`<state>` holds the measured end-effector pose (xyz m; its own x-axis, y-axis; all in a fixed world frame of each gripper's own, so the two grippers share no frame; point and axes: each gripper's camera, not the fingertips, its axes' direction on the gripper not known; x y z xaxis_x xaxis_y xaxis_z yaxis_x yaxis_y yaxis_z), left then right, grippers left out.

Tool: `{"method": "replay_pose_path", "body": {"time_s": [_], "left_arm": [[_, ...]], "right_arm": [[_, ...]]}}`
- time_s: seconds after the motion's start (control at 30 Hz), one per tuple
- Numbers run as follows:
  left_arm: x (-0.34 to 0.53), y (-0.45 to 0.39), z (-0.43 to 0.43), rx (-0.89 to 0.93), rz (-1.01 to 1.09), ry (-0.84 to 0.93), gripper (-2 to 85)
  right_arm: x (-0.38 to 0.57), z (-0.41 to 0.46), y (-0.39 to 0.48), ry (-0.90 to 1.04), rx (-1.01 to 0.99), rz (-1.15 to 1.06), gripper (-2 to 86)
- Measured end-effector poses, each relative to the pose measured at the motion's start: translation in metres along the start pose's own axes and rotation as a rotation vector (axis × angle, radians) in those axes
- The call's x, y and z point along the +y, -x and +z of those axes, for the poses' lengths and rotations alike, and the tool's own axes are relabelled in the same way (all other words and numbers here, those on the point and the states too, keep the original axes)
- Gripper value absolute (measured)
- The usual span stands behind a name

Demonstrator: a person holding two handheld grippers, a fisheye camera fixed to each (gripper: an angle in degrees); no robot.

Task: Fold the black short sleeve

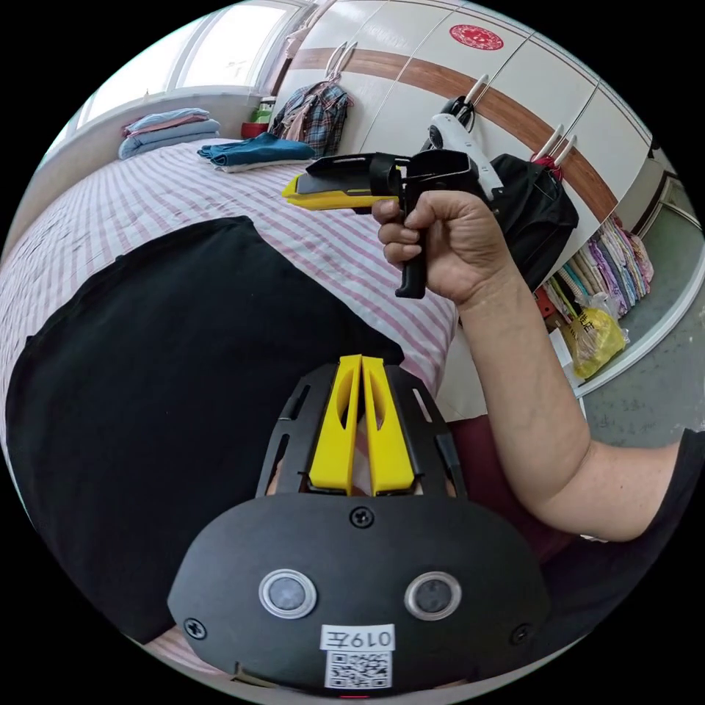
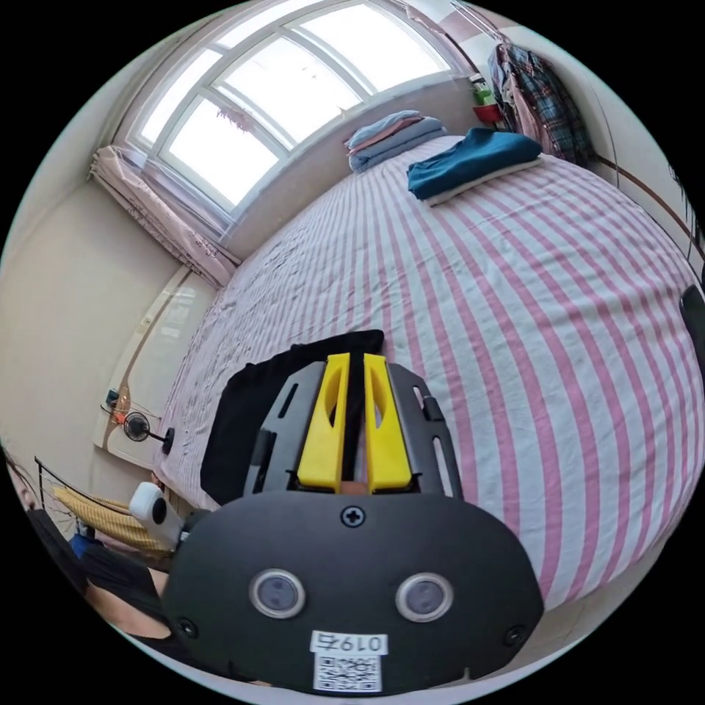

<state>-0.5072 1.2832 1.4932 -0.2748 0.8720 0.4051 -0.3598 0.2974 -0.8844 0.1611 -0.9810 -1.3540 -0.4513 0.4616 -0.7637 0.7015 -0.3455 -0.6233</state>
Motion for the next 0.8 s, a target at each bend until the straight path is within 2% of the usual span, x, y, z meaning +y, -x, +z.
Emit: {"method": "replay_pose_path", "body": {"time_s": [0.23, 0.4, 0.53, 0.63, 0.7, 0.8], "left_arm": [[0.011, -0.001, -0.032, 0.012, 0.007, -0.063, 0.8], [0.029, 0.017, -0.074, 0.077, -0.094, -0.25, 0.7], [0.042, 0.026, -0.099, 0.125, -0.14, -0.324, 0.7], [0.052, 0.029, -0.116, 0.039, -0.156, -0.298, 0.8], [0.062, 0.036, -0.13, -0.077, -0.188, -0.269, 0.8], [0.081, 0.056, -0.16, -0.189, -0.274, -0.273, 0.8]], "right_arm": [[0.018, -0.031, 0.076, -0.017, 0.043, -0.197, 0.3], [0.027, -0.039, 0.132, -0.015, 0.061, -0.22, -0.4], [0.043, -0.05, 0.195, -0.063, 0.176, -0.357, -0.8], [0.05, -0.061, 0.221, -0.088, 0.271, -0.383, -0.9], [0.051, -0.064, 0.228, -0.06, 0.231, -0.375, -0.9], [0.053, -0.066, 0.242, -0.01, 0.046, -0.382, -0.8]]}}
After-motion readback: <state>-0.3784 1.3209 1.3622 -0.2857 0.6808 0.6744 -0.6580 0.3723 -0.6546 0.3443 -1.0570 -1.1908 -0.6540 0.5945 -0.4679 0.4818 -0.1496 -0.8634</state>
